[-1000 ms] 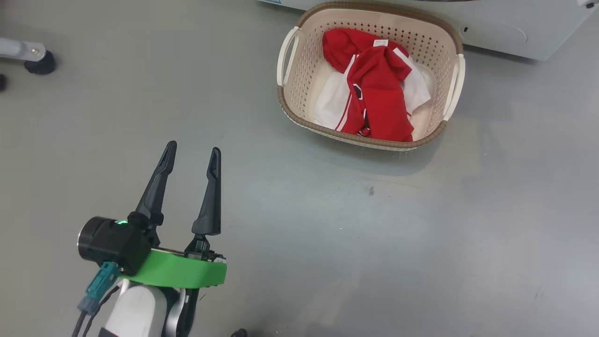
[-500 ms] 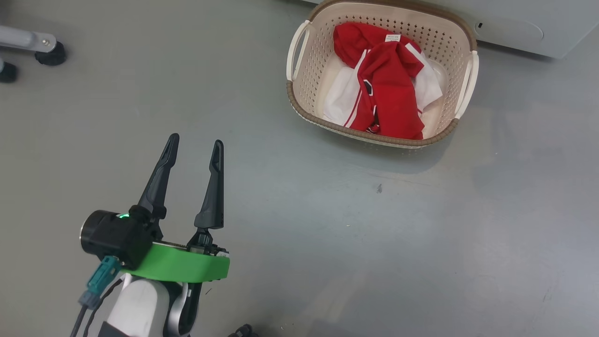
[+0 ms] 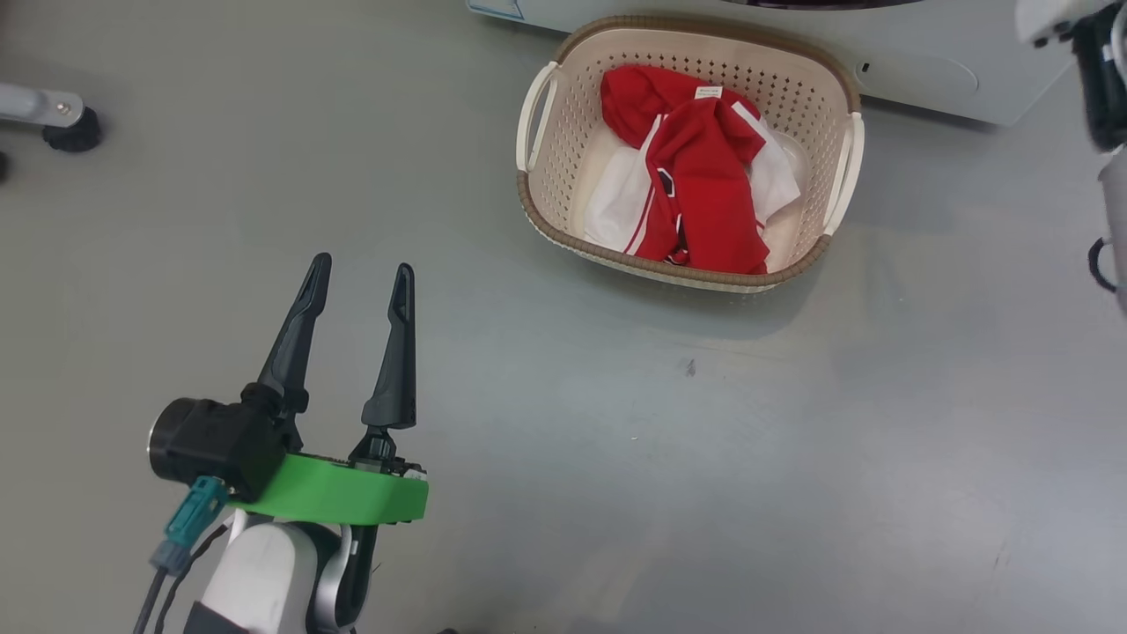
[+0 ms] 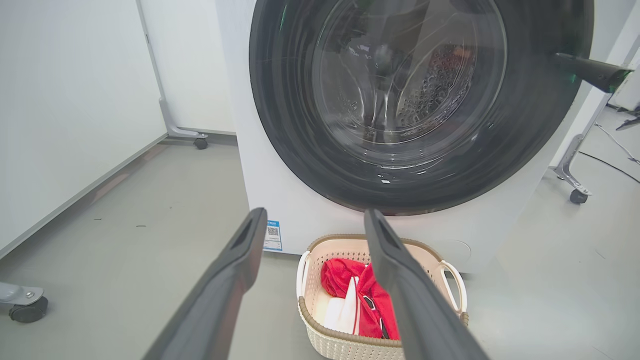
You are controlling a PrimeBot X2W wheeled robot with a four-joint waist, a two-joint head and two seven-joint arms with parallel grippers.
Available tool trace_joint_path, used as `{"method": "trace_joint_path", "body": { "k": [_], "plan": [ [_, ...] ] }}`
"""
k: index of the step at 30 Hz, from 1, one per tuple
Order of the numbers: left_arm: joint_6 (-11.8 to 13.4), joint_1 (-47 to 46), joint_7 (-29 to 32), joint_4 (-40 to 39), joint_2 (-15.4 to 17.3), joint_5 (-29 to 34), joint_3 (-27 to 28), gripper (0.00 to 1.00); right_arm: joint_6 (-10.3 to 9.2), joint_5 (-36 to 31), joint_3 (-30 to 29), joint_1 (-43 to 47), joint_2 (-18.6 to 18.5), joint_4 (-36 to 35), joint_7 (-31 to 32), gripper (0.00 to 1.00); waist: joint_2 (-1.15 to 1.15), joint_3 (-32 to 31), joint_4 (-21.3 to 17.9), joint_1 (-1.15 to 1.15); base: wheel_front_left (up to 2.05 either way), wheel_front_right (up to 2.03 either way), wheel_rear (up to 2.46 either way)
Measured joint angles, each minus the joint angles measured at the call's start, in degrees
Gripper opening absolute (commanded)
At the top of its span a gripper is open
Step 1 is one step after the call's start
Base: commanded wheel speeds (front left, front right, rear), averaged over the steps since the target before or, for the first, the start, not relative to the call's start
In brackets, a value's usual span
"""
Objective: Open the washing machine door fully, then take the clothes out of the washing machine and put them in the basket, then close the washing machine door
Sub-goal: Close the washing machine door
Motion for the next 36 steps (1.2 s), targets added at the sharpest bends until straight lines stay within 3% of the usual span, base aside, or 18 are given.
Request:
{"method": "trace_joint_path", "body": {
  "k": [7, 13, 14, 15, 16, 17, 18, 19, 25, 36],
  "plan": [
    [0.0, 0.0, 0.0, 1.3, 0.0, 1.3, 0.4, 1.0, 0.05, 1.9, -0.9, 8.1, 2.0, -0.8, -0.5, 0.0, 0.0, -1.8, -1.8, 0.0, 0.0, 0.0, 0.0],
    [0.0, 0.0, 0.0, 2.1, 0.0, 2.5, 1.4, 1.0, 0.07, 3.3, -2.9, 15.2, 4.4, -5.9, -0.5, 0.0, 0.0, -3.8, -3.8, 0.0, 0.0, 0.0, 0.0],
    [0.0, 0.0, 0.0, 2.3, 0.0, 2.8, 1.5, 1.0, 0.07, 3.6, -3.2, 16.5, 4.8, -6.6, -0.5, 0.11, 0.0, -4.1, -4.2, 0.0, 0.0, 0.0, 0.0],
    [-0.1, 0.0, 0.0, 2.6, 0.0, 3.0, 1.6, 1.0, 0.07, 3.8, -3.5, 17.9, 5.1, -7.3, -0.5, 0.31, 0.0, -4.5, -4.6, 0.0, 0.0, 0.0, 0.0],
    [-0.2, 0.0, 0.0, 2.9, 0.0, 3.2, 1.6, 1.0, 0.07, 4.0, -3.7, 19.4, 5.5, -7.9, -0.5, 0.4, 0.0, -4.9, -5.0, 0.0, 0.0, 0.0, 0.0],
    [-0.3, 0.1, 0.0, 3.3, 0.0, 3.3, 1.6, 1.0, 0.07, 4.2, -3.8, 20.9, 5.8, -8.5, -0.5, 0.62, 0.0, -5.3, -5.3, 0.0, 0.0, 0.0, 0.0],
    [-0.3, 0.1, 0.0, 3.5, 0.0, 3.4, 1.6, 1.0, 0.07, 4.2, -3.8, 22.3, 6.2, -9.1, -0.5, 0.93, 0.0, -5.8, -5.7, 0.0, 0.0, 0.0, 0.0],
    [-0.3, 0.2, 0.0, 3.5, 0.0, 3.6, 1.6, 1.0, 0.07, 4.2, -3.9, 23.6, 6.6, -9.6, -0.5, 1.0, 0.0, -6.2, -6.1, 0.0, 0.0, 0.0, 0.0],
    [-0.7, 0.9, 0.0, 3.7, 0.0, 3.7, 2.4, 1.0, 0.07, 4.7, -4.5, 30.0, 9.6, -13.6, -0.5, 1.0, 0.0, -8.7, -8.7, 0.0, 0.0, 0.0, 0.0],
    [-1.3, 4.5, 0.0, 6.0, 0.3, 4.9, 3.4, 1.0, -0.04, 5.0, -6.0, 43.1, 11.5, -18.3, -0.5, 1.0, 0.0, -14.2, -13.4, 0.0, 0.0, 0.0, 0.0]
  ]
}}
